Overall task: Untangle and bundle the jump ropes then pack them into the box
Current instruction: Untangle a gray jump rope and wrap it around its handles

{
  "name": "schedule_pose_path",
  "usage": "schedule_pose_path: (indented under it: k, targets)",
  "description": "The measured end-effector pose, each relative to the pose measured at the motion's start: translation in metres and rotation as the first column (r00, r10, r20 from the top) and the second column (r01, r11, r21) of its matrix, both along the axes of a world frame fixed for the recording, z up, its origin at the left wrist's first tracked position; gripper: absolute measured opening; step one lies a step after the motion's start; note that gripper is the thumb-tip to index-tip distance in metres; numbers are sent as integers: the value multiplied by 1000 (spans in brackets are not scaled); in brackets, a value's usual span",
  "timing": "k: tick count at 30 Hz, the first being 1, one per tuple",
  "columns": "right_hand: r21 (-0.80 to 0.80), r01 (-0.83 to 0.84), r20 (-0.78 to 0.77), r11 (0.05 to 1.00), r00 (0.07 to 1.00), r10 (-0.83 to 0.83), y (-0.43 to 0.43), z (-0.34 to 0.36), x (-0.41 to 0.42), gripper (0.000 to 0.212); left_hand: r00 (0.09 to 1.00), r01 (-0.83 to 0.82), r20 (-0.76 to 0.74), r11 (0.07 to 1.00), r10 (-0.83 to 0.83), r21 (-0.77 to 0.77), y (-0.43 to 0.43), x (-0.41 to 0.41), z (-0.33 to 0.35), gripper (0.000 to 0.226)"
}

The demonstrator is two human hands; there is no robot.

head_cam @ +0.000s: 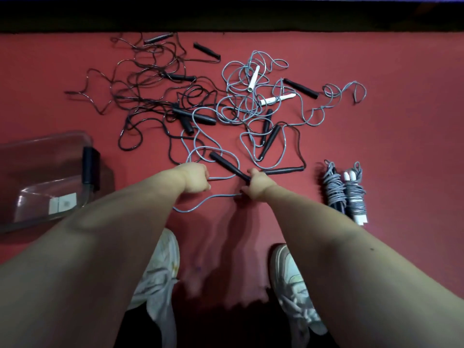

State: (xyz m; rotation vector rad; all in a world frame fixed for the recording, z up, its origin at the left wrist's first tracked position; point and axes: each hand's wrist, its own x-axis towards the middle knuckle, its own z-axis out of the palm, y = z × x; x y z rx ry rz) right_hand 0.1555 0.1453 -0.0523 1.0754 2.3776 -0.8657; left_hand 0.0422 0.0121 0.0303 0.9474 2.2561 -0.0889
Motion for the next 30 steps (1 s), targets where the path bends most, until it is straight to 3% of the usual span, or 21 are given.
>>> schedule_pose_path:
  k: [7, 13, 16, 19, 21, 23, 25, 27, 30]
  targets:
    - [118, 217, 25, 969, 975, -222, -14, -21, -17, 41, 998, -8, 56, 1000, 8, 2, -19, -14, -5, 37]
    - [114, 118, 39, 987, 992, -123, -22, -17, -26, 33, 995, 3, 95, 1000, -3, 8, -24, -19, -23, 39]
    - [4, 72, -41, 997, 997, -72, -13, 10, -34, 32, 992, -73, 103, 996, 67, 60, -24, -23, -31, 66]
    - [-417, 183, -250, 890, 919, -306, 3, 52, -41, 27, 998, -20, 66, 991, 11, 132, -19, -21, -24, 86]
    - [-565, 149, -324, 811, 864, -385, 11, 88, -44, 27, 984, -71, 175, 979, 36, 193, -12, -18, -14, 81]
    - [-651, 97, -378, 753, 819, -432, 15, 126, -44, 25, 966, -131, 252, 953, 61, 272, -2, -15, 1, 51]
    - [-697, 47, -411, 716, 792, -452, 17, 163, -44, 24, 971, -124, 235, 920, 36, 371, 5, -13, 20, 9]
    - [-665, 44, -434, 746, 790, -434, 20, 192, -42, 22, 968, -126, 249, 884, 12, 449, 9, -10, 45, 27]
    - [-580, 172, -402, 796, 789, -464, 31, 225, -35, 24, 853, -319, 521, 806, 16, 498, 10, -3, 86, 34]
